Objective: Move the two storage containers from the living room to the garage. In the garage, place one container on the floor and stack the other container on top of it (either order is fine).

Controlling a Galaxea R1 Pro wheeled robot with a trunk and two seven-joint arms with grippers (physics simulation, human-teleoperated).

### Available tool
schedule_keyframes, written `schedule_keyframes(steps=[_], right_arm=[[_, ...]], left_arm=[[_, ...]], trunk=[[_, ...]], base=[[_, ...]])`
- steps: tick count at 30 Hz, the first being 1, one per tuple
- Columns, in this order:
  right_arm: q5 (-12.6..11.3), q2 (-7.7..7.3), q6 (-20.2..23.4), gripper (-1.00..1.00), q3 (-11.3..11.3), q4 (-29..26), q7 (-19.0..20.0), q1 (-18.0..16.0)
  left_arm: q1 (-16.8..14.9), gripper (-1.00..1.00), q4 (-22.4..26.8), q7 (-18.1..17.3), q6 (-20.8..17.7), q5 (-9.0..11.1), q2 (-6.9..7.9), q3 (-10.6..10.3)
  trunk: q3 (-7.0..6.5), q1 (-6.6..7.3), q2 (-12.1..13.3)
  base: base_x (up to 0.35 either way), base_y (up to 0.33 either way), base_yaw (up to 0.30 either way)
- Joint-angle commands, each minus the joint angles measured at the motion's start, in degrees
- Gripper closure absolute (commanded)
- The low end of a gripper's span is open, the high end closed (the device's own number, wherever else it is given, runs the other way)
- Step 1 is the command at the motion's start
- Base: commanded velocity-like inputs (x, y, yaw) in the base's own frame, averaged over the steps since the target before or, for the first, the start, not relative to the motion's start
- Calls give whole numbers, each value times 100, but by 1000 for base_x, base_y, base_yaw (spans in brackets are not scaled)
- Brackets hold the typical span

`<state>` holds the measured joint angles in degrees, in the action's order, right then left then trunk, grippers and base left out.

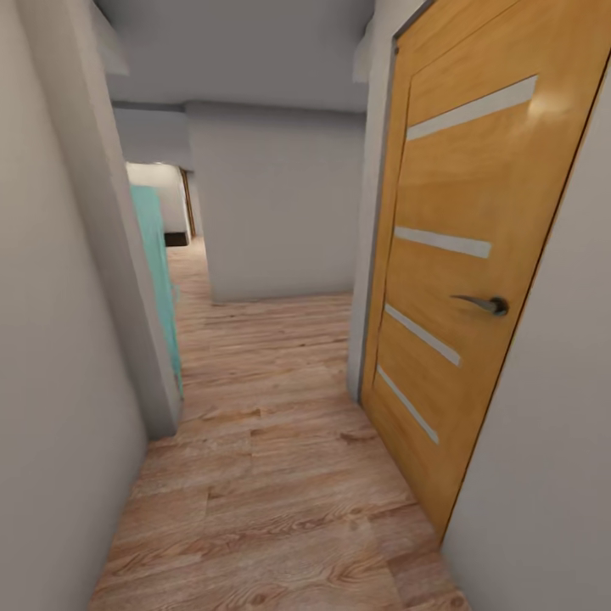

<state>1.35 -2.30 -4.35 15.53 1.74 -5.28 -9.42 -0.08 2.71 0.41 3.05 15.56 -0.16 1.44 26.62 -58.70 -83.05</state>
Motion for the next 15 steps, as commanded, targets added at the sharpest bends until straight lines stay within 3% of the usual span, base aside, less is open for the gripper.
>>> schedule_keyframes(steps=[1,6,15], right_arm=[[18,2,-28,-100,20,16,-17,-7],[40,14,8,-100,25,17,-11,-7],[41,3,-30,-100,20,16,-15,-7]], left_arm=[[-1,-100,2,4,12,17,-2,9],[-1,-100,2,3,15,17,-2,7],[-1,-100,2,9,12,17,-4,11]], trunk=[[5,-3,-3],[5,-3,-3],[5,-3,-3]], base=[[321,0,0],[321,0,9],[321,0,225]])
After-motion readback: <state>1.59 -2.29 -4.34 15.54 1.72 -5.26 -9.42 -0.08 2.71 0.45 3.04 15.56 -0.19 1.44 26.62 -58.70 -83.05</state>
